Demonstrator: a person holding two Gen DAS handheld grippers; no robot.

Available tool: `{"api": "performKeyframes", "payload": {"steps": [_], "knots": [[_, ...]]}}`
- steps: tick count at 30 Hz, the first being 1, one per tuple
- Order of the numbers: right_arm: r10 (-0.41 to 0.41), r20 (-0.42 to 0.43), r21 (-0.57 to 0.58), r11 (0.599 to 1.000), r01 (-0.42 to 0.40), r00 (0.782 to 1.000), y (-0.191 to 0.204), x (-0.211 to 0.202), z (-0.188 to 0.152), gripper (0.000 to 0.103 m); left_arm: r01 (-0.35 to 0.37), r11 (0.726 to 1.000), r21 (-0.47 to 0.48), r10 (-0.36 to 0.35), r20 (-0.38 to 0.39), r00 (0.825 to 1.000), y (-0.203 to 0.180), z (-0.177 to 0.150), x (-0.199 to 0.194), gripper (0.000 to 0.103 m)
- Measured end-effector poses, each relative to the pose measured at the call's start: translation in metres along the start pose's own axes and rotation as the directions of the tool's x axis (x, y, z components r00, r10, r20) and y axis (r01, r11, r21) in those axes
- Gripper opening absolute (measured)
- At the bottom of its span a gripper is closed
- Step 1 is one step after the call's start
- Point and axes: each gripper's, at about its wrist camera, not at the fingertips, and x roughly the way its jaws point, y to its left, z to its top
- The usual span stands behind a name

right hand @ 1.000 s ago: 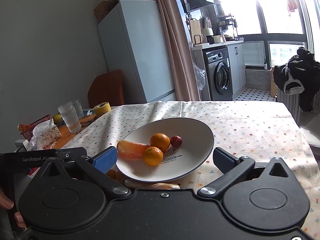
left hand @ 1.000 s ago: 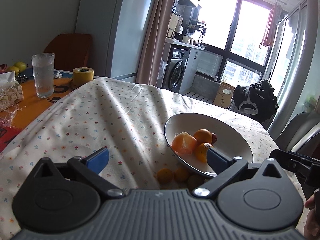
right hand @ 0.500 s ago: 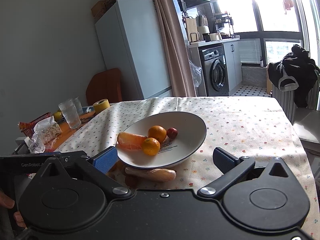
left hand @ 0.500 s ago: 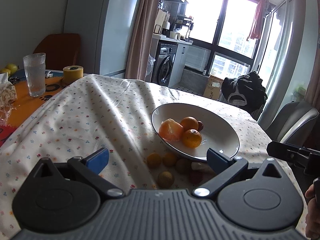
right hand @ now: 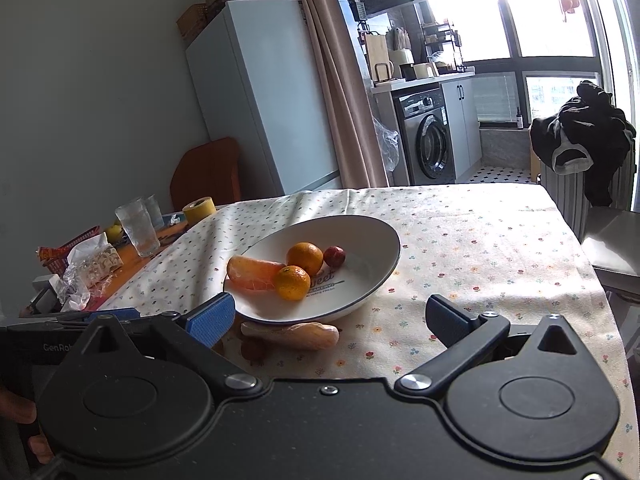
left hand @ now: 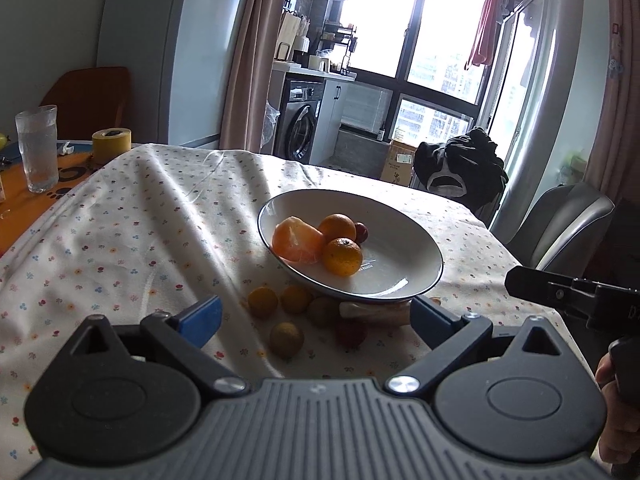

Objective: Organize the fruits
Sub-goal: 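Move both grippers down toward the pale bread roll and red plum on the cloth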

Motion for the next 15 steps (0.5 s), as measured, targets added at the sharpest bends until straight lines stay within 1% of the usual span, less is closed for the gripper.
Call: {"api": "performKeyframes", "payload": {"steps": [6,8,9,11,14,15], "knots": [[-0.002,-0.015,0.007,1.0,0.002,1.0,-0.006,0.004,-0.006,0.102,0.015,1.0,0.0,-0.015,-0.019,1.0,-0.004,-0.004,0.01,0.087],[0.0,-0.02,0.008,1.0,0.0,1.0,-0.008,0.006,-0.008,0.098,0.024,1.0,0.0,-0.024,-0.026,0.999,-0.006,-0.005,0.013,0.079],[0.003,-0.024,0.009,1.0,-0.003,1.0,-0.008,0.007,-0.009,0.097,0.029,1.0,-0.001,-0.029,-0.032,0.999,-0.006,-0.006,0.015,0.077],[0.009,-0.033,0.013,1.0,-0.009,0.999,-0.01,0.01,-0.012,0.092,0.036,0.999,-0.002,-0.036,-0.04,0.999,-0.007,-0.008,0.018,0.069],[0.019,-0.049,0.017,1.0,-0.018,0.999,-0.013,0.014,-0.014,0.085,0.04,0.999,0.0,-0.04,-0.054,0.998,-0.009,-0.01,0.023,0.061],[0.022,-0.054,0.018,1.0,-0.021,0.998,-0.013,0.016,-0.015,0.084,0.043,0.999,0.001,-0.043,-0.059,0.997,-0.01,-0.011,0.025,0.06]]}}
